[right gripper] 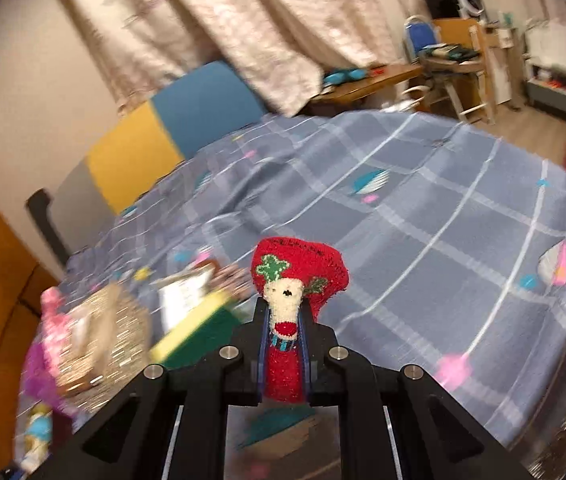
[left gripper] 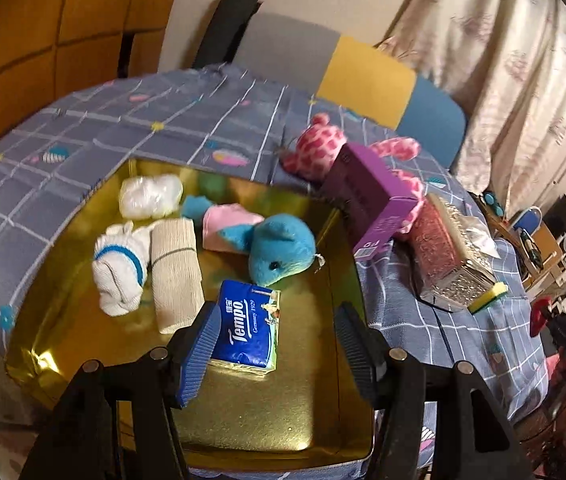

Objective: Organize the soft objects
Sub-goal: 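Carry the tissue pack into the gold tray and open the left tool, then lower the red sock into the gold tray and open the right tool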

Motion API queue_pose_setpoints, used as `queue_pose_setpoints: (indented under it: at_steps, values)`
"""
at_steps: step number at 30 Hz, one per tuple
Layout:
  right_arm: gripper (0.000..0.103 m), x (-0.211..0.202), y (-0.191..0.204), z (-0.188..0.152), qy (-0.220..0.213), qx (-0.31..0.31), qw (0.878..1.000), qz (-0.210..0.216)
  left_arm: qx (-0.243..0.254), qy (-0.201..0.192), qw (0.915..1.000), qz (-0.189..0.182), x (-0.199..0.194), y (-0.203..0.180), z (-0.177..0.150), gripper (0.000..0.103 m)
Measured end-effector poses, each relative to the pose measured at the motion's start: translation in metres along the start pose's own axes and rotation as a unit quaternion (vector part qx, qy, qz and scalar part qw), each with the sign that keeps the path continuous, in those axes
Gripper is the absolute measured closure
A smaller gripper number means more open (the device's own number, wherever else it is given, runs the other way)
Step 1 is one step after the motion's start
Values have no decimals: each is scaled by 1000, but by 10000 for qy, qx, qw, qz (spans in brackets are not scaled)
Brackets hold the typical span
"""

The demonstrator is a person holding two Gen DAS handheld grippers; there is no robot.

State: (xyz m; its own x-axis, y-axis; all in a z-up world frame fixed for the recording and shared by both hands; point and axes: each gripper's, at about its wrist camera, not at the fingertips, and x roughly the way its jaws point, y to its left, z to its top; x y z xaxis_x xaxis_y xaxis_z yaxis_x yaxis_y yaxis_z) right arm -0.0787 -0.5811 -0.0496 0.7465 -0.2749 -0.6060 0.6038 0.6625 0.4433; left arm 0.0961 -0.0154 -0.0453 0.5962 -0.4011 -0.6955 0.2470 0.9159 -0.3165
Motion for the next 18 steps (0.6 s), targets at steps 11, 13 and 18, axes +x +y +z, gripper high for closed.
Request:
queue_pose_setpoints:
  at_steps: [11, 13, 18]
  values:
    - [90, -15, 175, -83, 1073, -792, 9699, 2035, 75, -4, 9998, -206, -7, 4, -11, 42]
    - [90, -16, 205, -100, 1291, -939, 9591, 2337, 82, -41, 9998, -199, -11, 7, -13, 42]
    - [90, -7, 281, -153, 2036, -1304, 9237, 2971, 0, -113, 9998, -185, -18, 18, -19, 42]
